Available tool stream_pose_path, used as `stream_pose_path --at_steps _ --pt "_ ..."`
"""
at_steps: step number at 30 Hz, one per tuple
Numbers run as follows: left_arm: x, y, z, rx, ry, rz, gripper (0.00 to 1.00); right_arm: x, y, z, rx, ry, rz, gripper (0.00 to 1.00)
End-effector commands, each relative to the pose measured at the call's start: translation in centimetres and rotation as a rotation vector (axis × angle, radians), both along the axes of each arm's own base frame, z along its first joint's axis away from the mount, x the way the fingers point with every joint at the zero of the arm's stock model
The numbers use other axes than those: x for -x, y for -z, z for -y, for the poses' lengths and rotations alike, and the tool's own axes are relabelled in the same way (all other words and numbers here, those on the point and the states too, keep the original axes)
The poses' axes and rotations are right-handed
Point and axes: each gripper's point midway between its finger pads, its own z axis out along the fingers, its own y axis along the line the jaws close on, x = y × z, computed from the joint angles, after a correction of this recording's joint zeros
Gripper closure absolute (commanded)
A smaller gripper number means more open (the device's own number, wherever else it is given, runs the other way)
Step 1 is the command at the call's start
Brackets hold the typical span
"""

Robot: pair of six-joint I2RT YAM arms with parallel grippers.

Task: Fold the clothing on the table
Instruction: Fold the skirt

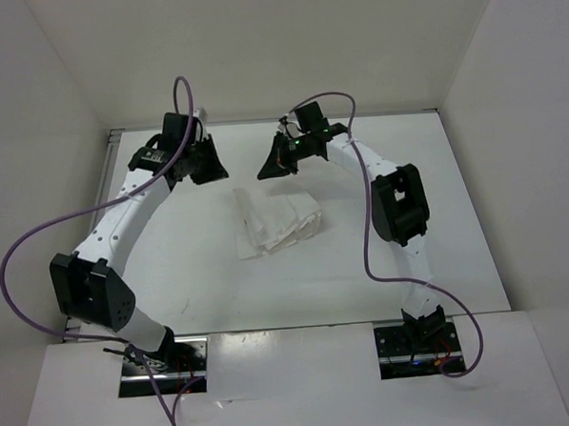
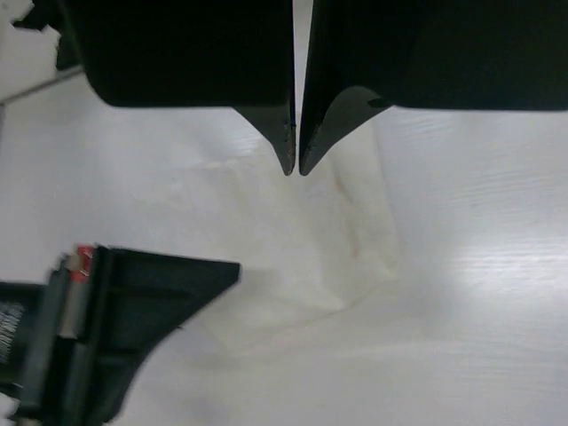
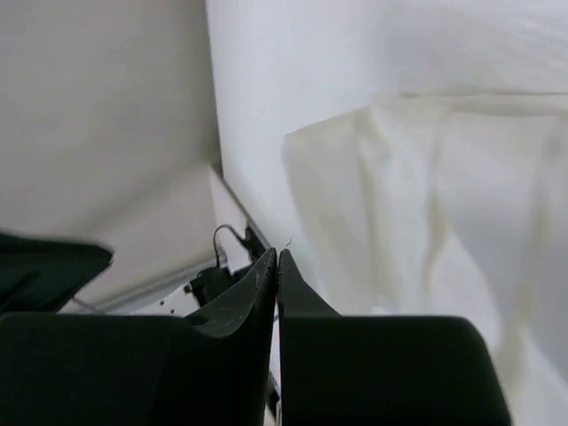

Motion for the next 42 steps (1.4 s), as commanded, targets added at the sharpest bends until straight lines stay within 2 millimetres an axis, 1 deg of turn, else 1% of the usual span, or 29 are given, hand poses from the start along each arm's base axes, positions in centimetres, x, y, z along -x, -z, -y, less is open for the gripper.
stream_pose_path --at_steps 1,2,3,4,6,7,8,9,10,11,14,16,17,18,21,23,24,25,26,27,28,29,30,33,36,38,39,41,42 --pt "0.7 -0.8 5.3 0.192 0.213 0.028 0.9 -1.7 -0.3 5.2 0.132 0.123 0.065 0.94" --pt "1.2 -0.8 6.9 0.269 0.288 0.009 0.9 -1.3 1.5 6.0 0.16 0.135 0.025 0.94" --pt "0.8 -0.2 7.7 0.305 0.309 -0.012 0.9 -0.8 1.5 6.2 0.164 0.13 0.026 0.95" --pt "0.5 0.3 8.2 0.323 0.33 -0.009 0.9 -1.3 1.6 7.4 0.165 0.156 0.023 0.95" --pt "-0.2 2.4 8.9 0.343 0.341 -0.058 0.9 -0.8 3.1 8.3 0.181 0.162 -0.003 0.95" --pt "-0.4 3.4 9.0 0.34 0.337 -0.08 0.9 -1.0 3.0 8.9 0.179 0.174 0.001 0.95" --pt "-0.8 4.2 9.1 0.339 0.335 -0.091 0.91 -0.3 3.9 9.0 0.183 0.166 -0.028 0.95" --pt "-0.9 6.4 8.8 0.338 0.322 -0.145 0.91 -0.2 3.7 9.0 0.181 0.161 -0.011 0.95" --pt "-0.6 7.8 8.8 0.334 0.316 -0.18 0.93 -0.1 4.0 9.4 0.179 0.164 -0.025 0.95" --pt "-0.7 8.9 8.2 0.331 0.299 -0.204 0.93 0.4 4.7 9.6 0.188 0.156 -0.037 0.95" --pt "0.6 12.3 7.0 0.316 0.253 -0.287 0.94 1.1 5.1 10.2 0.187 0.154 -0.044 0.95" --pt "1.0 12.9 6.1 0.275 0.216 -0.286 0.94 1.2 5.7 10.7 0.193 0.156 -0.048 0.95" --pt "1.9 14.1 5.7 0.259 0.201 -0.324 0.94 1.6 6.3 10.8 0.199 0.154 -0.065 0.95" --pt "2.3 14.1 5.6 0.258 0.201 -0.327 0.94 1.4 6.3 11.2 0.199 0.163 -0.066 0.95" --pt "3.8 16.3 4.8 0.23 0.166 -0.386 0.94 1.5 7.6 12.1 0.211 0.168 -0.079 0.95" --pt "4.4 17.2 4.8 0.217 0.155 -0.401 0.94 1.5 8.3 12.6 0.218 0.176 -0.099 0.95" --pt "5.3 18.1 4.9 0.209 0.159 -0.432 0.94 1.4 8.5 12.7 0.226 0.176 -0.089 0.95" --pt "5.1 18.5 5.0 0.214 0.151 -0.435 0.94 1.7 9.1 12.8 0.232 0.174 -0.106 0.95" --pt "5.8 19.2 5.3 0.207 0.159 -0.457 0.94 1.8 9.6 12.8 0.236 0.173 -0.117 0.95" --pt "5.7 19.6 5.1 0.194 0.15 -0.463 0.94 1.6 9.5 12.8 0.233 0.174 -0.108 0.95" --pt "6.0 20.5 5.0 0.19 0.147 -0.482 0.94 1.8 10.4 13.0 0.249 0.178 -0.124 0.95" --pt "6.0 20.5 5.0 0.195 0.138 -0.486 0.94 1.8 10.4 13.0 0.25 0.178 -0.124 0.95" --pt "6.4 21.2 4.7 0.183 0.129 -0.505 0.94 2.1 10.7 13.0 0.253 0.177 -0.134 0.95" --pt "6.7 21.6 4.5 0.173 0.122 -0.513 0.94 2.3 11.5 13.4 0.278 0.188 -0.14 0.95" --pt "6.3 19.4 4.6 0.185 0.131 -0.46 0.93 2.2 9.0 13.4 0.26 0.194 -0.09 0.95" --pt "6.1 15.7 5.0 0.22 0.157 -0.387 0.89 1.6 6.8 13.7 0.267 0.22 -0.024 0.95" --pt "6.0 12.7 5.1 0.236 0.169 -0.313 0.87 1.1 4.2 14.2 0.281 0.265 0.049 0.95" --pt "5.7 8.6 5.2 0.264 0.178 -0.213 0.74 1.3 1.7 15.1 0.309 0.305 0.1 0.95" --pt "6.1 5.2 5.1 0.289 0.186 -0.125 0.69 1.5 -1.3 15.6 0.306 0.336 0.171 0.94"
